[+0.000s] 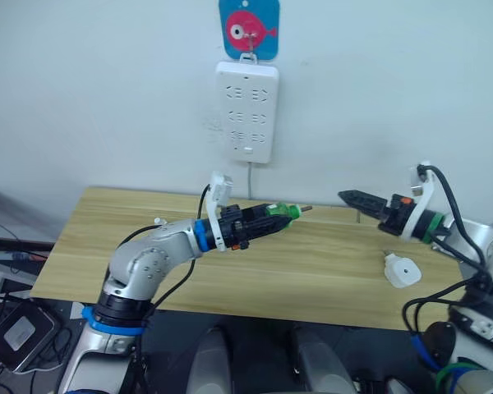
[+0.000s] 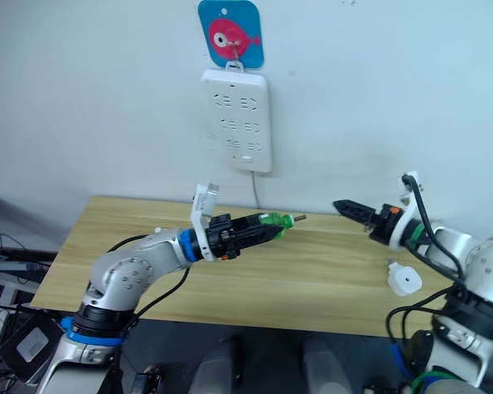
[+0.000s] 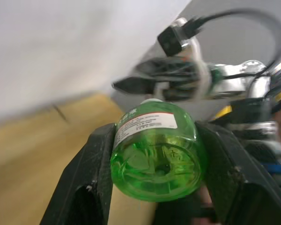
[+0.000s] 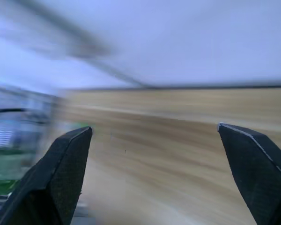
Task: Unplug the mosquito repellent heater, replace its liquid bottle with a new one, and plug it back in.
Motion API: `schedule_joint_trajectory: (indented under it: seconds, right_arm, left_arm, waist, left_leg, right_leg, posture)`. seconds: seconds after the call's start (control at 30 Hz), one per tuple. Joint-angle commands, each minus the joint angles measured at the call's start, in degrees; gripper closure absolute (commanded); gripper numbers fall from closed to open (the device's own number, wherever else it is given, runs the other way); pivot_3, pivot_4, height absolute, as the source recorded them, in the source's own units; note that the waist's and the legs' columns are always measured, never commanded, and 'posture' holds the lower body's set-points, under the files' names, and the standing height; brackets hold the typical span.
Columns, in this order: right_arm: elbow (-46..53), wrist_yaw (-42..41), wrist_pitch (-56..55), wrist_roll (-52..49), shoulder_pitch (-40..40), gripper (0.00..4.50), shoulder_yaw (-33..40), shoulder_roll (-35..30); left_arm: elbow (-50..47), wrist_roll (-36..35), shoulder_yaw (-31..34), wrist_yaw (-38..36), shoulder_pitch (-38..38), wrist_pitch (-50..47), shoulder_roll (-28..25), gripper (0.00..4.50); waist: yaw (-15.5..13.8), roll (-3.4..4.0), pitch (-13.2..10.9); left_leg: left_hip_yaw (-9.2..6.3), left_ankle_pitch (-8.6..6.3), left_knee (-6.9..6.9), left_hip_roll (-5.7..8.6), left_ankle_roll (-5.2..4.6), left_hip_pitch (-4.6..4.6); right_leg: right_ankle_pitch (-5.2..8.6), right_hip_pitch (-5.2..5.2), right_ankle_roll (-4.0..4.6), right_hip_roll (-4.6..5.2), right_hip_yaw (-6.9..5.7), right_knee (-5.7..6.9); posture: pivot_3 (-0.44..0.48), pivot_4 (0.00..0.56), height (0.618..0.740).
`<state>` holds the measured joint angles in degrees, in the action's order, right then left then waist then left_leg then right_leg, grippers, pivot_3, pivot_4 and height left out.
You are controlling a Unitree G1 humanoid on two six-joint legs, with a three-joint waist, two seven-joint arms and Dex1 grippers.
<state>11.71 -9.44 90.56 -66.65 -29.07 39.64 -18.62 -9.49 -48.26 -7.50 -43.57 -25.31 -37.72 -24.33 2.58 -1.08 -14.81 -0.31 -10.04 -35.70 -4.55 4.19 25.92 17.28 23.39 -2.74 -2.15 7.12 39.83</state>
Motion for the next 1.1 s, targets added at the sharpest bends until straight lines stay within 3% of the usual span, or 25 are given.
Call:
schedule_joint_trajectory:
  seconds: [0.03,0.1,0.27,0.67,0.77,1.0,1.07,1.1]
  right_arm:
    - [7.93,26.94,-18.21,-38.28,9.95,0.04,-6.96,-1.35]
    - [12.4,35.82,-28.48,-45.93,12.8,0.04,-13.59,0.44]
    - [19.03,45.68,-41.75,-46.35,12.88,0.04,-23.57,4.53]
    - [20.61,49.95,-50.75,-46.35,11.37,0.04,-31.82,3.86]
    - [20.85,50.42,-51.94,-46.35,11.4,0.56,-32.35,4.06]
    - [21.8,51.23,-53.15,-46.35,12.03,3.05,-33.34,4.08]
    - [22.05,51.41,-53.53,-46.35,12.25,3.62,-33.62,4.15]
    - [22.18,51.72,-53.94,-46.35,12.29,3.63,-33.72,4.45]
  left_arm:
    - [-1.35,9.49,-2.19,-2.6,-0.26,11.68,2.13,2.27]
    - [-0.87,12.22,-3.2,-3.09,-0.1,14.42,3.75,2.27]
    - [0.43,15.13,-3.14,-2.99,-0.33,16.55,6.82,2.27]
    - [-1.75,15.71,-2.89,-3.23,-0.14,15.62,8.85,2.27]
    - [-1.87,15.84,-2.85,-3.3,-0.08,15.65,8.83,2.27]
    - [-2.19,16.2,-2.78,-3.44,0.19,15.76,8.67,2.27]
    - [-2.22,16.4,-2.83,-3.48,0.17,15.74,8.77,2.27]
    - [-2.2,16.43,-2.79,-3.48,0.15,15.7,8.8,2.27]
  waist:
    - [-0.59,-0.02,-0.01]
    - [-0.19,-0.04,-0.02]
    - [1.88,-0.05,-0.02]
    - [2.15,-0.05,-0.02]
    - [2.14,-0.05,-0.02]
    - [2.13,-0.05,-0.02]
    - [2.13,-0.04,-0.01]
    - [2.13,-0.04,-0.01]
  left_leg:
    - [0.0,-0.01,0.0,0.02,0.0,0.03]
    - [0.08,-0.1,0.07,0.08,-0.13,0.15]
    - [0.21,-0.2,-0.01,0.06,-0.29,0.3]
    - [0.07,-0.19,-0.01,0.03,-0.3,0.31]
    - [0.06,-0.19,-0.01,0.03,-0.3,0.31]
    - [0.06,-0.19,-0.01,0.03,-0.3,0.3]
    - [0.06,-0.19,-0.02,0.03,-0.3,0.3]
    - [0.06,-0.19,-0.02,0.03,-0.3,0.31]
  right_leg:
    - [0.02,0.0,-0.04,0.02,0.04,-0.03]
    - [0.03,-0.02,-0.06,0.11,0.11,-0.43]
    - [0.06,-0.02,-0.53,0.14,0.18,-0.74]
    - [0.03,-0.02,-0.48,0.1,0.09,-0.67]
    - [0.02,-0.02,-0.45,0.1,0.08,-0.65]
    - [-0.07,-0.02,-0.31,0.1,0.08,-0.63]
    - [-0.07,-0.02,-0.31,0.1,0.08,-0.63]
    - [-0.07,-0.02,-0.3,0.1,0.08,-0.63]
  posture:
    - [-0.072,0.254,0.74]
    - [-0.075,0.254,0.74]
    - [-0.074,0.254,0.74]
    - [-0.061,0.253,0.74]
    - [-0.058,0.254,0.74]
    - [-0.06,0.255,0.74]
    - [-0.061,0.255,0.74]
    - [-0.063,0.255,0.74]
